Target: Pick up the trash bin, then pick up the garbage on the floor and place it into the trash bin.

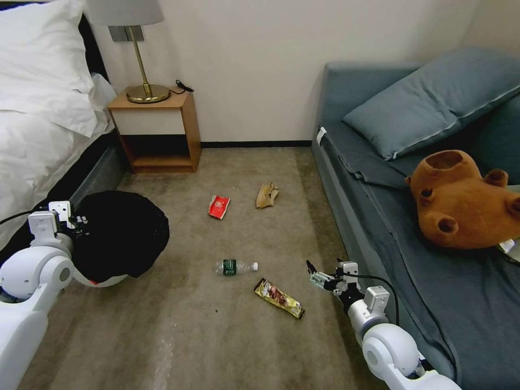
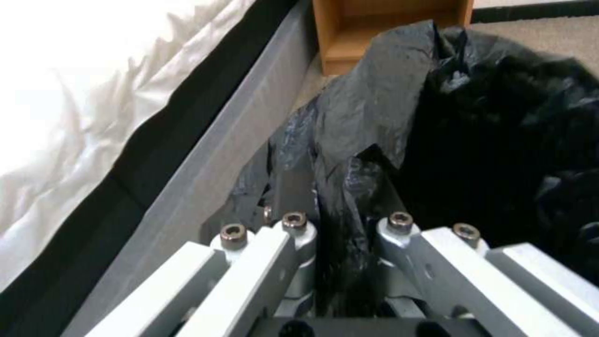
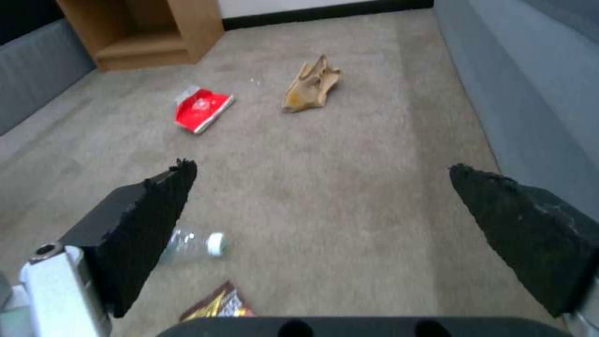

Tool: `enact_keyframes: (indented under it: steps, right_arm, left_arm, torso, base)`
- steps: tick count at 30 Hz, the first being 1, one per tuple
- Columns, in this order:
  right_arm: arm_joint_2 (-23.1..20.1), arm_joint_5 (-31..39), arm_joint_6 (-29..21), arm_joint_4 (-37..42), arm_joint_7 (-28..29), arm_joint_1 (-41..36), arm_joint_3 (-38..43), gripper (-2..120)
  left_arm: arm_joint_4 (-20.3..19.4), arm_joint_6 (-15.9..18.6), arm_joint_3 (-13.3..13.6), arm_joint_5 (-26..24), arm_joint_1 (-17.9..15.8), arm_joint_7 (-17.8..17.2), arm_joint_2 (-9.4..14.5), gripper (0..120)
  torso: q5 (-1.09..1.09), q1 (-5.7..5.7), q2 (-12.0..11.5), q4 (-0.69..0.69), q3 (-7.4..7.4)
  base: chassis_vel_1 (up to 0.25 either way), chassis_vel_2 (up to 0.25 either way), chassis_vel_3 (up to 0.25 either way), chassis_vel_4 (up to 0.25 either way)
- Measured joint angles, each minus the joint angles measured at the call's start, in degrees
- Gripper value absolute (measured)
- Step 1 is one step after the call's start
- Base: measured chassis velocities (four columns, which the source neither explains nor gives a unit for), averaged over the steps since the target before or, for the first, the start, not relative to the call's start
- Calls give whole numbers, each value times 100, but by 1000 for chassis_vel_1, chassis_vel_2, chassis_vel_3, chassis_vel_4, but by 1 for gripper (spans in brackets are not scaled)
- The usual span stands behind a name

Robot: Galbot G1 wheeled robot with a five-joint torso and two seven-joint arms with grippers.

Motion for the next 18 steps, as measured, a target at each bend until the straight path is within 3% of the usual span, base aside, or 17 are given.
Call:
enact_keyframes:
  steps: [18]
  right_arm:
    - [98,-131,-98,45,58,-71,-43,100]
  left_arm:
    - [-22,-57,-37,64,82,68,-71,6]
  torso:
    - [0,0,1,0,1]
  base:
    - [-138,137,138,-128]
